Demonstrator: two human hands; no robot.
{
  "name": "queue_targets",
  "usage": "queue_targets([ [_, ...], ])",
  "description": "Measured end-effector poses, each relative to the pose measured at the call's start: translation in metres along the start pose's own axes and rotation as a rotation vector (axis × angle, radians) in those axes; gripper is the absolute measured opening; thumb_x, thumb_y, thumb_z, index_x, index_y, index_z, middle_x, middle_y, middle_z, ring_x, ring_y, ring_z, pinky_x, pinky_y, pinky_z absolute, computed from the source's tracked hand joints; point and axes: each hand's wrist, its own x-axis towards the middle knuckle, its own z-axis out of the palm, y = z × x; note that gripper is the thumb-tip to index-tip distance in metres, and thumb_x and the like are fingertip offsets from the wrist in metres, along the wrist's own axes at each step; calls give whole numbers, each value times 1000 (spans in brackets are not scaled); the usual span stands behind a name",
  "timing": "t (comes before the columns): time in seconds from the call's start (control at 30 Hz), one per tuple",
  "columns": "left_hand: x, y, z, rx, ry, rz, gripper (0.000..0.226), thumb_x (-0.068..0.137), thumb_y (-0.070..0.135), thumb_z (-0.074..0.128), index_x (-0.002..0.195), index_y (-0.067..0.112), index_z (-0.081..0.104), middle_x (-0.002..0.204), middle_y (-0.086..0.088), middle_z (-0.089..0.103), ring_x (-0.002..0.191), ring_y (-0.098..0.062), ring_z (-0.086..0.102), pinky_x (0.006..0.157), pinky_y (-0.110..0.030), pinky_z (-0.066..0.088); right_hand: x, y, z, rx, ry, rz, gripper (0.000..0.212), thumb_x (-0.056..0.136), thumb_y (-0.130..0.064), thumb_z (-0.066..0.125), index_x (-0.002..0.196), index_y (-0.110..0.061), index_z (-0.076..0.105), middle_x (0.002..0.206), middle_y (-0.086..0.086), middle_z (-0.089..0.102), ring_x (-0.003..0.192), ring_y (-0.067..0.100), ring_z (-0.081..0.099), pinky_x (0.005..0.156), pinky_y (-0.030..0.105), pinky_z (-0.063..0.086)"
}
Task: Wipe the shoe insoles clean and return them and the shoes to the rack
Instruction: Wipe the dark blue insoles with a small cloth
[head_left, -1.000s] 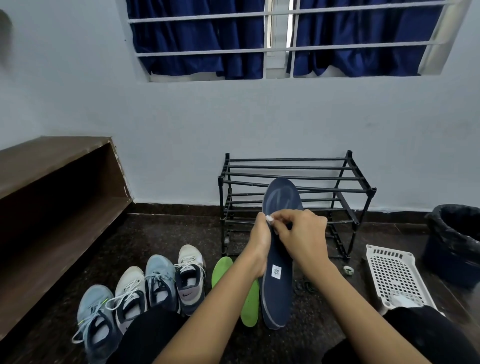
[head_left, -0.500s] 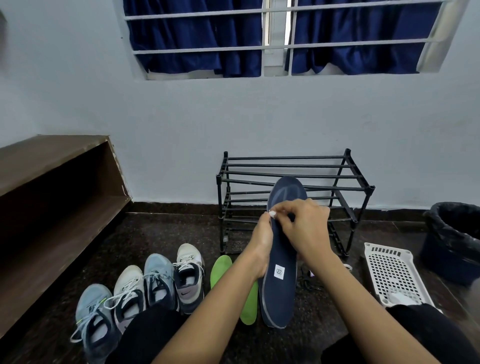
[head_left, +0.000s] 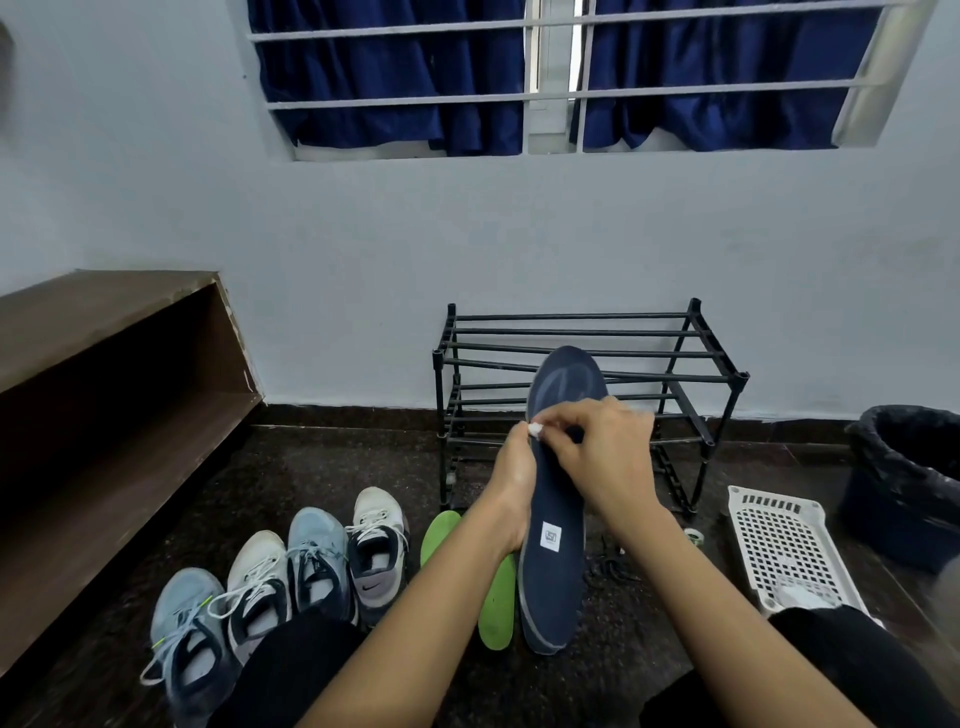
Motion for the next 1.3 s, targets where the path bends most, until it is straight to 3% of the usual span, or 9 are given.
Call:
queue_targets([
  [0.17, -4, 1, 0, 41, -47, 10, 45, 102, 35, 33, 88, 11, 69, 65, -8, 69, 61, -20, 65, 52, -24, 51, -2, -1, 4, 30, 41, 11, 12, 83, -25, 68, 87, -36, 73, 78, -9, 70, 85, 18, 58, 72, 32, 19],
  [0.37, 1, 17, -13, 53, 34, 63, 46, 100, 32, 33, 79, 12, 69, 62, -5, 69, 57, -18, 64, 52, -24, 50, -18, -12, 10, 54, 4, -63, 14, 77, -22, 73, 82, -35, 74, 73, -12, 70, 78, 16, 61, 71, 33, 26],
  [0.57, -5, 3, -1, 85, 11, 36, 48, 101, 35, 29, 89, 10, 69, 72, -11, 68, 69, -23, 63, 58, -27, 51, -4, -2, 1, -1, 57, -3, 8, 80, -29, 71, 83, -37, 73, 74, -12, 70, 81, 16, 59, 70, 31, 15],
  [0.77, -8, -3, 4, 125, -77, 0, 45, 102, 35, 33, 80, 12, 65, 60, -7, 66, 55, -18, 61, 50, -22, 47, 0, 4, 1, -36, 76, 33, 8, 84, -31, 68, 85, -37, 72, 76, -11, 70, 83, 16, 59, 67, 30, 12],
  [0.97, -4, 9, -4, 106, 25, 2, 43, 97, 36, 35, 83, 12, 68, 76, -11, 66, 65, -23, 61, 58, -27, 49, -10, 3, 9, 120, -39, 63, 5, 84, -35, 67, 82, -37, 71, 74, -14, 69, 84, 9, 62, 79, 34, 27],
  [1.1, -3, 3, -2, 114, 18, 15, 50, 102, 38, 29, 84, 13, 69, 63, -6, 69, 62, -19, 64, 52, -22, 51, -8, 6, 8, 34, -18, 39, 5, 84, -37, 66, 83, -39, 70, 74, -16, 68, 84, 8, 59, 71, 31, 16],
  [1.3, -7, -3, 7, 143, -66, 14, 48, 103, 38, 29, 81, 12, 63, 53, -4, 64, 45, -15, 59, 45, -19, 45, 3, 8, -1, -72, 54, 22, 9, 84, -31, 66, 85, -39, 71, 78, -12, 70, 85, 14, 58, 67, 32, 12],
])
